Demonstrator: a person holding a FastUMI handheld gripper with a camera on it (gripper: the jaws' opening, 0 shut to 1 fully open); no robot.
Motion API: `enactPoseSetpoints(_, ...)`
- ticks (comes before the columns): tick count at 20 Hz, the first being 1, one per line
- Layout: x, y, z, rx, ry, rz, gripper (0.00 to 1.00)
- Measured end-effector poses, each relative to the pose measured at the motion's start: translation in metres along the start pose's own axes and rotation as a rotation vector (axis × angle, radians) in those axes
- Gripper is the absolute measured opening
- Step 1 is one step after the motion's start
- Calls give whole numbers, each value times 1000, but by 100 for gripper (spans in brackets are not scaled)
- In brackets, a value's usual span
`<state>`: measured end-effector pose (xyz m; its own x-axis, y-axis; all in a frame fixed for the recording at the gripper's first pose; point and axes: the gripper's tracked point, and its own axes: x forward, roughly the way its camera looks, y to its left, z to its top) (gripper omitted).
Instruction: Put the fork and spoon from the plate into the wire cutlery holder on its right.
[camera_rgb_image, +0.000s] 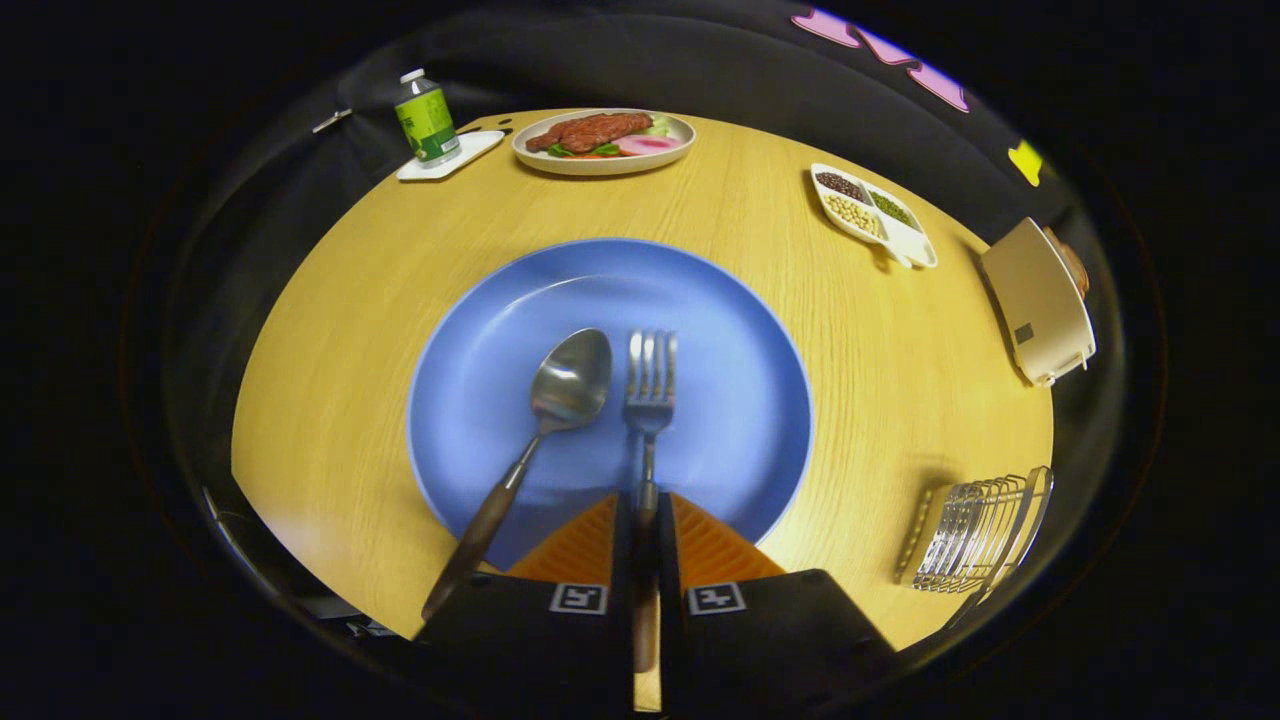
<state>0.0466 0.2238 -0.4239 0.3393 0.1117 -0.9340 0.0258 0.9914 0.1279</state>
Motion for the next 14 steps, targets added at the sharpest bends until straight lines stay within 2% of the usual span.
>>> enactPoseSetpoints(3, -11, -3, 8, 90, 1, 16, 8)
enactPoseSetpoints(5, -23, -9, 17, 107, -32, 17, 8)
enactPoseSetpoints(8, -52, -13, 28, 130, -63, 71, 8)
enactPoseSetpoints(11, -89, -28, 33, 112, -85, 105, 8)
enactPoseSetpoints(14, -127, -58, 32, 63, -92, 102, 8)
